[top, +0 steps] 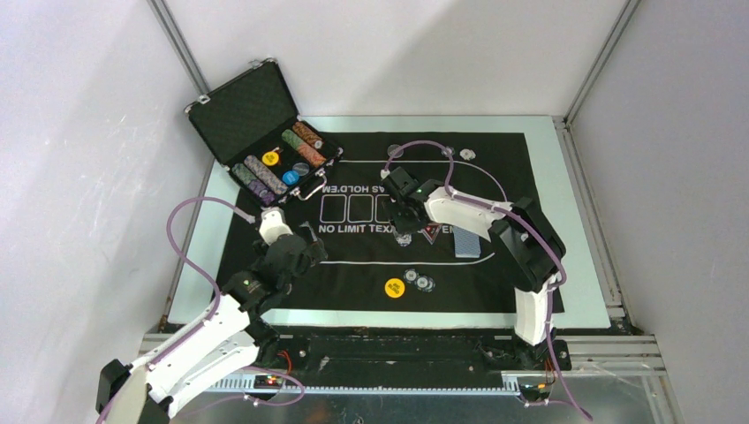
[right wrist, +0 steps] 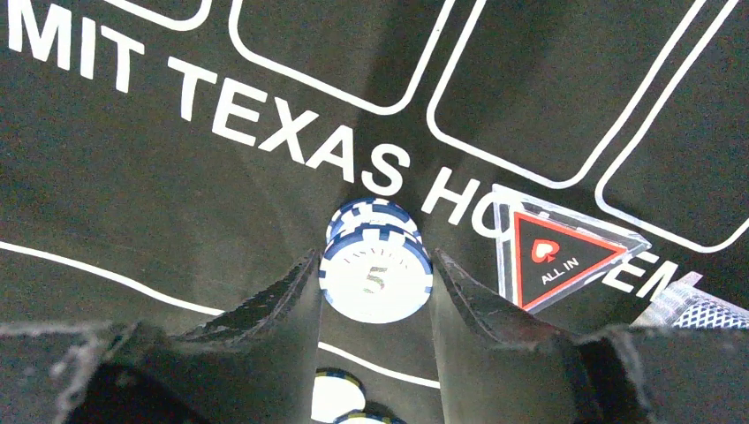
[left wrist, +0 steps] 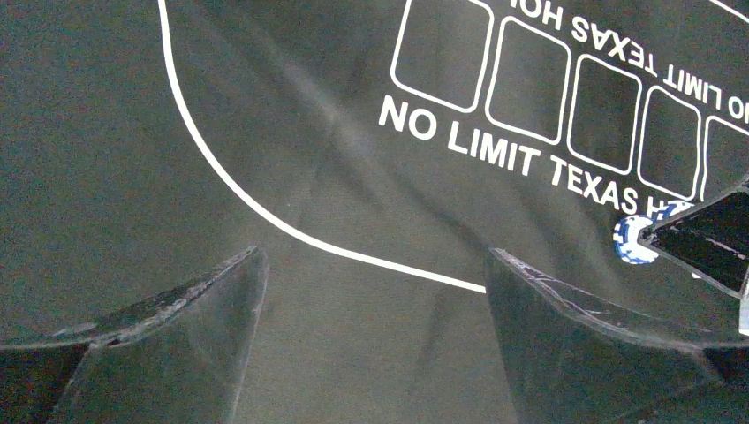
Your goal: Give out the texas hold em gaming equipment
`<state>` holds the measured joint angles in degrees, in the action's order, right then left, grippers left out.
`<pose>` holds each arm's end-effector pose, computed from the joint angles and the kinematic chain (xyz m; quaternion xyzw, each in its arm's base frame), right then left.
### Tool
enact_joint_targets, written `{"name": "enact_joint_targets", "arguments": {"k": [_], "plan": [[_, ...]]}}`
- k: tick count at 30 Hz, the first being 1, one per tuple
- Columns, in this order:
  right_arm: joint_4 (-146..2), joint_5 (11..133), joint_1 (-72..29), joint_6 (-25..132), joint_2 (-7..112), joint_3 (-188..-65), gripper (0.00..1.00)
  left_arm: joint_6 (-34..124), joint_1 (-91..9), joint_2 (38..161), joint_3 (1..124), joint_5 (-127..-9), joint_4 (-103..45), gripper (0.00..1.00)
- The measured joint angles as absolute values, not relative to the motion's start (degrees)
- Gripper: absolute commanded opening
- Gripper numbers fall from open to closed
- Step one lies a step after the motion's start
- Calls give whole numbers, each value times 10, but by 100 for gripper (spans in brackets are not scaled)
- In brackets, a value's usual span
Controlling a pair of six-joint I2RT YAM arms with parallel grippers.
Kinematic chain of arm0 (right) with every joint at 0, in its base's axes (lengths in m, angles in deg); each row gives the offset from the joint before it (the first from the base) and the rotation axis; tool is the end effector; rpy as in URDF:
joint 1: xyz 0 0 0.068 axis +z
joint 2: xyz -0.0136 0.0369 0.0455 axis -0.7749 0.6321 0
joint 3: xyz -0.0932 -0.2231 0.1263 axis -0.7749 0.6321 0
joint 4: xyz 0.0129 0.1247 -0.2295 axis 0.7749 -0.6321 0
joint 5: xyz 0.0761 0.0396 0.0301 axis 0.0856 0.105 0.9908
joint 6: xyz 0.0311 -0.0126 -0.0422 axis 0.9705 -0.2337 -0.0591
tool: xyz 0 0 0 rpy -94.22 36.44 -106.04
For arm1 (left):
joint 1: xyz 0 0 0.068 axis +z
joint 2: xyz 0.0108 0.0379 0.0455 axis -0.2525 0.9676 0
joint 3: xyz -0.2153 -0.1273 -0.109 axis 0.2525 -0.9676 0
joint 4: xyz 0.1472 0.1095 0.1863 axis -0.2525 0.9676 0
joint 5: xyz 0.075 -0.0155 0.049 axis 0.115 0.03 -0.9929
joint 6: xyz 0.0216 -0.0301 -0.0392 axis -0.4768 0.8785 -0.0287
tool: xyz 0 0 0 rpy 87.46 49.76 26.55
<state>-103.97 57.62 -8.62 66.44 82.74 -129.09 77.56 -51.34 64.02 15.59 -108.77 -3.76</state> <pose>0.2991 0.2655 0.1774 -0.1760 0.9595 0.0623 0.2108 0.1326 -0.0749 0.2145 -0.1782 0.8522 -0.0802 0.4853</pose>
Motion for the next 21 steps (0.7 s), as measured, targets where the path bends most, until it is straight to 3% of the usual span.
{"name": "enact_joint_targets", "arguments": {"k": [10,21], "plan": [[-1048,571,-90,666,810,-1286,30,776,-513,640,156,-1088,-37,98],[-1063,549,-178,688,674,-1162,29,776,-513,632,156,-1088,-37,98]]}}
